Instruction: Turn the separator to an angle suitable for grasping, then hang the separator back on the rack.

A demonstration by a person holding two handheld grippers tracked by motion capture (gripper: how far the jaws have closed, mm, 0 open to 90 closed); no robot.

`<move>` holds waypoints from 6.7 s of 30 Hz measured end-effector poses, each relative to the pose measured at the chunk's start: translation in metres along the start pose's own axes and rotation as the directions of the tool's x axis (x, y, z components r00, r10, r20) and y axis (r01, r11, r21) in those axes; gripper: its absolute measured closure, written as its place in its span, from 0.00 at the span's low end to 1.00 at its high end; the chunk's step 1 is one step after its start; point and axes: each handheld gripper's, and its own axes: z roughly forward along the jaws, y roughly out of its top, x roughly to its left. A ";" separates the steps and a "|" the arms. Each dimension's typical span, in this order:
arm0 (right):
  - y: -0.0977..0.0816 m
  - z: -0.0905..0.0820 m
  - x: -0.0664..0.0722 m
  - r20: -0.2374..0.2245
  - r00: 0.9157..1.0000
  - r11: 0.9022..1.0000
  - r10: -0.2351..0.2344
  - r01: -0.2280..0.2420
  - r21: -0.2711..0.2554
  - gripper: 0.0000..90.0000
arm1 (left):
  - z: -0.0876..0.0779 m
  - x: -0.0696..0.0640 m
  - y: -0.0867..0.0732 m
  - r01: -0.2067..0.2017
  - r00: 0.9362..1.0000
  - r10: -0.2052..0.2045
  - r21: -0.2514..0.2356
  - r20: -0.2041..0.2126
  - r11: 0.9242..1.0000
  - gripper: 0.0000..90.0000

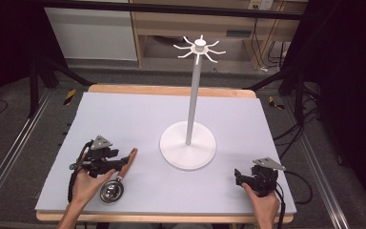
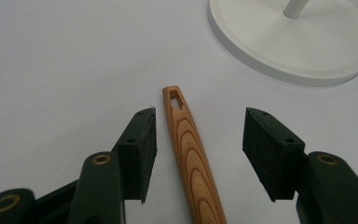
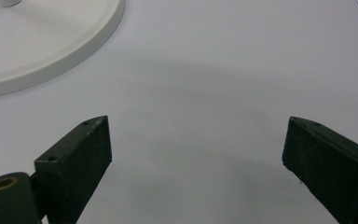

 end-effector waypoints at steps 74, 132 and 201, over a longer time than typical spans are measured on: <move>-0.001 0.003 0.000 -0.017 1.000 0.999 -0.023 0.024 0.032 0.10 | 0.029 -0.008 -0.012 -0.120 0.991 0.131 0.280 -0.020 0.953 0.65; 0.001 0.006 0.003 -0.041 0.999 0.999 -0.021 0.023 0.042 0.10 | 0.058 -0.009 0.020 -0.158 0.984 0.179 0.453 -0.003 0.877 0.73; -0.001 0.003 0.000 -0.044 0.999 1.000 -0.015 0.016 0.017 0.10 | -0.046 -0.022 0.036 -0.092 0.995 0.097 -0.198 0.013 0.976 0.75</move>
